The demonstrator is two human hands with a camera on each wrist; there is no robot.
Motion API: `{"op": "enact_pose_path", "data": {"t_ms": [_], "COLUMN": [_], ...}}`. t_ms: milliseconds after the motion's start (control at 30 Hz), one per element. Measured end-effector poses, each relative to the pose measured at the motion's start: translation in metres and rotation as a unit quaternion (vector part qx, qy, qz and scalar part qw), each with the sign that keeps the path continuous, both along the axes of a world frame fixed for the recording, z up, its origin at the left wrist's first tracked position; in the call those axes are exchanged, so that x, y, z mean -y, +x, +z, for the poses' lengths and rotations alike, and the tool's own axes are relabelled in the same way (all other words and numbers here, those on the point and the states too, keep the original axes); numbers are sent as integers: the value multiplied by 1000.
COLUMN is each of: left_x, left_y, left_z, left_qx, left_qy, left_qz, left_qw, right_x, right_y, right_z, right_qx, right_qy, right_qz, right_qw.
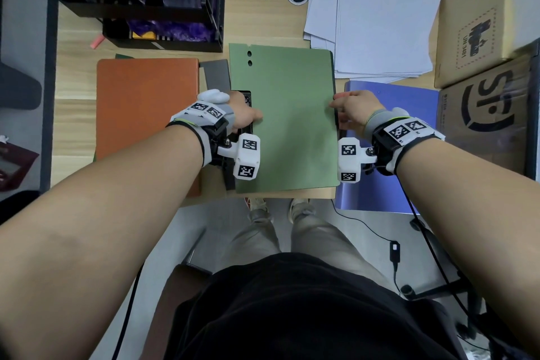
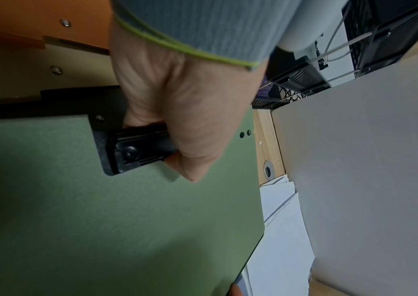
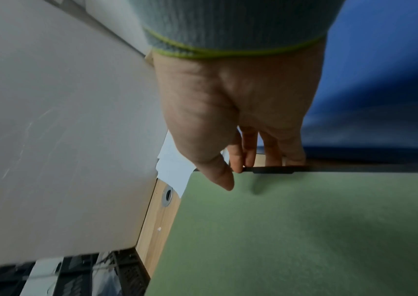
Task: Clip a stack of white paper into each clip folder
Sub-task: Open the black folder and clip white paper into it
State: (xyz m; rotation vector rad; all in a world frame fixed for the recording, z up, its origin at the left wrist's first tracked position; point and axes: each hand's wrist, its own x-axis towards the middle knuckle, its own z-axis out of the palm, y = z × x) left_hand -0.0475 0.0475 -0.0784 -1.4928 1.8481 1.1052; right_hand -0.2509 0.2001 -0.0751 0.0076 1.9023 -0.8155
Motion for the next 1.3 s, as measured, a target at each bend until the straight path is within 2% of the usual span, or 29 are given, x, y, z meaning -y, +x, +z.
{"op": "enact_pose_path", "data": {"t_ms": [133,333,733,867,967,1100,1300], "left_x": [-1,-2,0,4,7,16,19], "left_y": [0,2,2,-1,1,-3,-22], "left_z": [-4,-7,-9,-12,-1,14,68], "left_qx": [-6,1,3,-11,-15,-25,-158], "left_qy": [-8,-18,-7,27,42,33,45], "left_qz": [-8,-15,2,28,48,51,95], "left_qw": [1000,1000,1000,999,998,998,982], "right_x": [1,4,3,7,12,24,53], "right_y": [-2,-3,-7,-3,-5,0,13], "right_z": [-1,-1,-8,-1,5,24,55], "right_qx": [20,11,-11,15,9,20,150], "right_qy": [2,-9,-27,-53,-77,-107,-143], "right_qz": [-38,-49,9,25,34,90,145], "right_qw": [999,999,1000,998,996,990,967]}}
